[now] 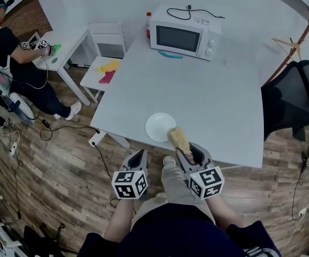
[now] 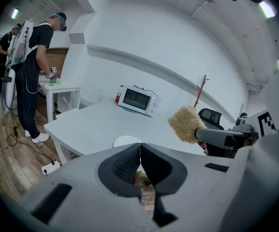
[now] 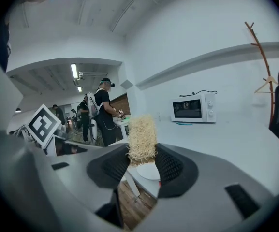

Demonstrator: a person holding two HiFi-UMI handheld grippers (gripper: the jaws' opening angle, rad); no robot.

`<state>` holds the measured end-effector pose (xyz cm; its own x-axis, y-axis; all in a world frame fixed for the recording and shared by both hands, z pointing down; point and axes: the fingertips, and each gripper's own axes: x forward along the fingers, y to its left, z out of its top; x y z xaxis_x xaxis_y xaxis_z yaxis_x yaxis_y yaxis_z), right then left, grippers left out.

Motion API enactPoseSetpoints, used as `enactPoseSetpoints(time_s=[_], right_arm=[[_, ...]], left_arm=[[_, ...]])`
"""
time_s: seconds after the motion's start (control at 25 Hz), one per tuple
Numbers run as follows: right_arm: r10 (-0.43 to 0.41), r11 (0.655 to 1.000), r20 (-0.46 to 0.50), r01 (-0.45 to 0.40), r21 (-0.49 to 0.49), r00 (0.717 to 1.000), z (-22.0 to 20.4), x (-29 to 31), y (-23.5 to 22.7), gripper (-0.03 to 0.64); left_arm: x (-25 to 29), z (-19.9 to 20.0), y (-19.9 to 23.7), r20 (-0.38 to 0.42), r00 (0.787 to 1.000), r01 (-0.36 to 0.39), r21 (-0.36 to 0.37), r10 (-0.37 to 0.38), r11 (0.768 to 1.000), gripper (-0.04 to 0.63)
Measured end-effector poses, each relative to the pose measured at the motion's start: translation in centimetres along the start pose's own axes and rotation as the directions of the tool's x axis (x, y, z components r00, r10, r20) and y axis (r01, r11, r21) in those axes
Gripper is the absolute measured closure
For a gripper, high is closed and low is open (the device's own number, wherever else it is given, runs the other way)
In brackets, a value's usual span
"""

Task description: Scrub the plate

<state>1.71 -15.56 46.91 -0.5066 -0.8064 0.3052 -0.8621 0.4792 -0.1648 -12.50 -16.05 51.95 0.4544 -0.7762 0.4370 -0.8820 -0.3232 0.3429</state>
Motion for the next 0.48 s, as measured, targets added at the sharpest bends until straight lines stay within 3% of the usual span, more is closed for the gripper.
enactPoseSetpoints(time_s=[0.48], right_arm=[[0.049,0.997,-0.122,-0.056,-0.058,0.991,-2.3,8.9,-4.3,0.453]], left_arm=[[9.8,0.3,3.2,-0.079,0.997,-0.016,-0.049,0.012,0.999,0.577]])
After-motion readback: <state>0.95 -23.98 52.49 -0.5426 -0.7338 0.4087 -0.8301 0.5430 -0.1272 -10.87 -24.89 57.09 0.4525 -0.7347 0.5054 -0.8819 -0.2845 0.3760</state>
